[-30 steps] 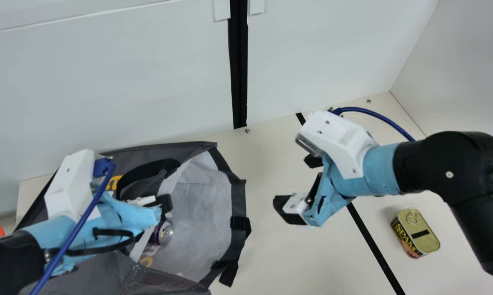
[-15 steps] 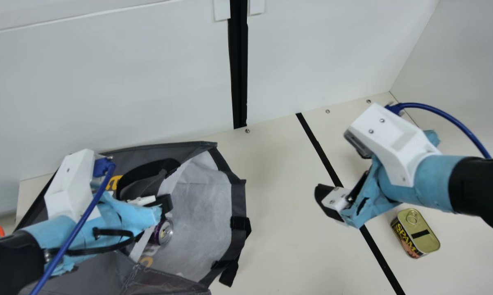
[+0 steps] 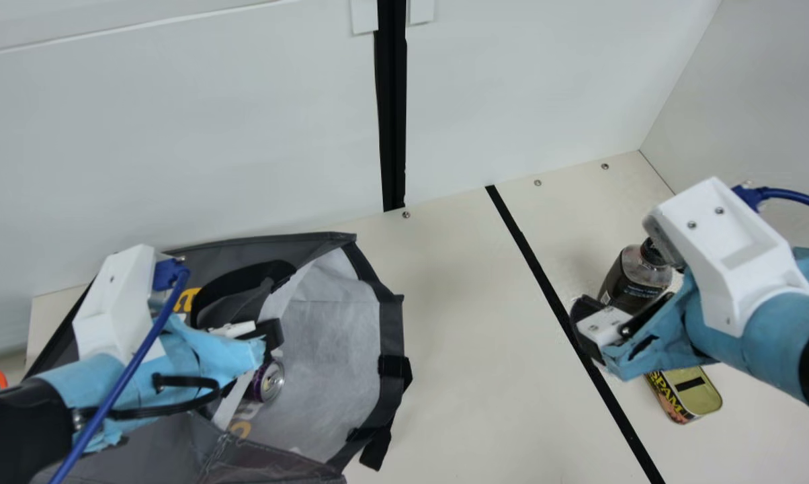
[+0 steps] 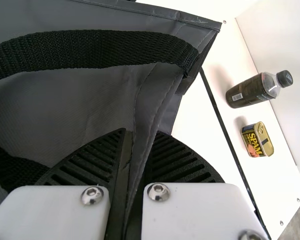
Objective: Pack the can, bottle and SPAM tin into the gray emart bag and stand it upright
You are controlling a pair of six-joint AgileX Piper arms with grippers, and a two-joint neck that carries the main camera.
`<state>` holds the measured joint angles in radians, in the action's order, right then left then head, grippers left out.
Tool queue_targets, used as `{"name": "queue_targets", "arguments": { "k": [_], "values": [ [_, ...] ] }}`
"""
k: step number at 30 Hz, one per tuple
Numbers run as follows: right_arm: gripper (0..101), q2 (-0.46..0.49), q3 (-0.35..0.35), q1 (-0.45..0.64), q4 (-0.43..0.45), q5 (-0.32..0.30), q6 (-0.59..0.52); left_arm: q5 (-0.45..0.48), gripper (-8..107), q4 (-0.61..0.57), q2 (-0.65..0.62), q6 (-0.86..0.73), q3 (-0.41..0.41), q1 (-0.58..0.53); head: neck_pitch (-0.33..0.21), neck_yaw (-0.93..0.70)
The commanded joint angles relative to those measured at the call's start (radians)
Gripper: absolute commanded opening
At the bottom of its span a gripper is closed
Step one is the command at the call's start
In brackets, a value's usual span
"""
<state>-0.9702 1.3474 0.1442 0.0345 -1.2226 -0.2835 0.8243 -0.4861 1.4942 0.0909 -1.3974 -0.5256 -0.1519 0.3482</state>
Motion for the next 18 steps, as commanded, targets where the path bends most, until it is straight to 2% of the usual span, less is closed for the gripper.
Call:
{"name": "queue_targets", "arguments": {
  "k": [1, 9, 18],
  "values": [
    [95, 0.011, -0.004, 0.000, 0.027, 0.003, 0.049, 0.000, -8, 0.000, 0.000, 0.000, 0.000, 0.000, -0.023, 0.001],
    [95, 0.055, -0.016, 0.010, 0.081, 0.003, 0.126, 0.000, -8, 0.000, 0.000, 0.000, 0.000, 0.000, -0.023, 0.001],
    [95, 0.096, -0.023, 0.070, 0.106, 0.003, 0.129, 0.000, -8, 0.000, 0.000, 0.000, 0.000, 0.000, -0.023, 0.001]
  ]
}}
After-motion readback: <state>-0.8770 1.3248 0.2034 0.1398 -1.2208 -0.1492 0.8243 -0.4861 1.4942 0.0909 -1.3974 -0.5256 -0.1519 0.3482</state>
